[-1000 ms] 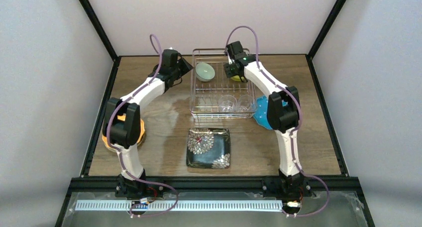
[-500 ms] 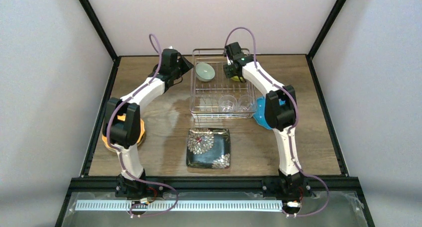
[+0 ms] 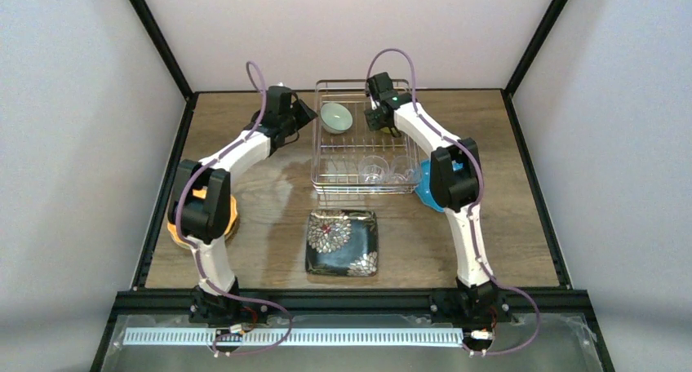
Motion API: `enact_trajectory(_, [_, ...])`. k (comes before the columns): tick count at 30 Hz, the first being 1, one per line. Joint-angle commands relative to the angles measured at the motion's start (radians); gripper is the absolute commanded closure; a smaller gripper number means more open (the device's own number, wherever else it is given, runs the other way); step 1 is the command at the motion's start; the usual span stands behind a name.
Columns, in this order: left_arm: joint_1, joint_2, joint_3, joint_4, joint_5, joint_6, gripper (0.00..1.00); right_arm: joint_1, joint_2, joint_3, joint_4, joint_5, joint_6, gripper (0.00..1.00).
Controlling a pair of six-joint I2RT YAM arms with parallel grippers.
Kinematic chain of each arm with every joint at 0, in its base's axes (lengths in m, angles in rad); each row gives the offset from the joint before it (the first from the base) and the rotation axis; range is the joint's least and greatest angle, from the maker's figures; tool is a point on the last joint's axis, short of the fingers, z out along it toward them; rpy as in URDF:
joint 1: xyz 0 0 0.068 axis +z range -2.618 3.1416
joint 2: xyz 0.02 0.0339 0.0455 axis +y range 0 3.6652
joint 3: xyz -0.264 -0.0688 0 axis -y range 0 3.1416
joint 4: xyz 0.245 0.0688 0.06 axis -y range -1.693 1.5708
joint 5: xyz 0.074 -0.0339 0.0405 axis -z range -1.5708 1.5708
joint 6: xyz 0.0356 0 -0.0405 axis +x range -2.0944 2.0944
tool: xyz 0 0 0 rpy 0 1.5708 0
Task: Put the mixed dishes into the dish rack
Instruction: Grab the bowl from the dish rack.
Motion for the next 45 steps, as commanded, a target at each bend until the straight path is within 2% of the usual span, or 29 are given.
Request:
enact_trajectory(1, [0.0, -0.044, -0.029, 0.016, 0.01, -0.003, 0.1, 0.003, 0.041, 0.058, -0.014, 0.017, 0.002, 0.47])
enact_trajectory(8, [0.009, -0.064, -0.062, 0.025, 0.015, -0.002, 0.1, 0.001, 0.055, 0.056, -0.017, 0.018, 0.005, 0.7])
enact_trajectory(12, [0.012, -0.073, -0.08, 0.029, 0.017, -0.002, 0.1, 0.001, 0.059, 0.054, -0.021, 0.017, 0.01, 0.75])
enact_trajectory(24, [0.022, -0.081, -0.091, 0.026, 0.029, 0.001, 0.1, 0.001, 0.052, 0.047, -0.021, 0.025, 0.016, 0.99])
enact_trajectory(45, [0.024, -0.084, -0.085, 0.017, 0.021, -0.008, 0.1, -0.015, -0.007, 0.031, 0.013, -0.026, 0.03, 0.99])
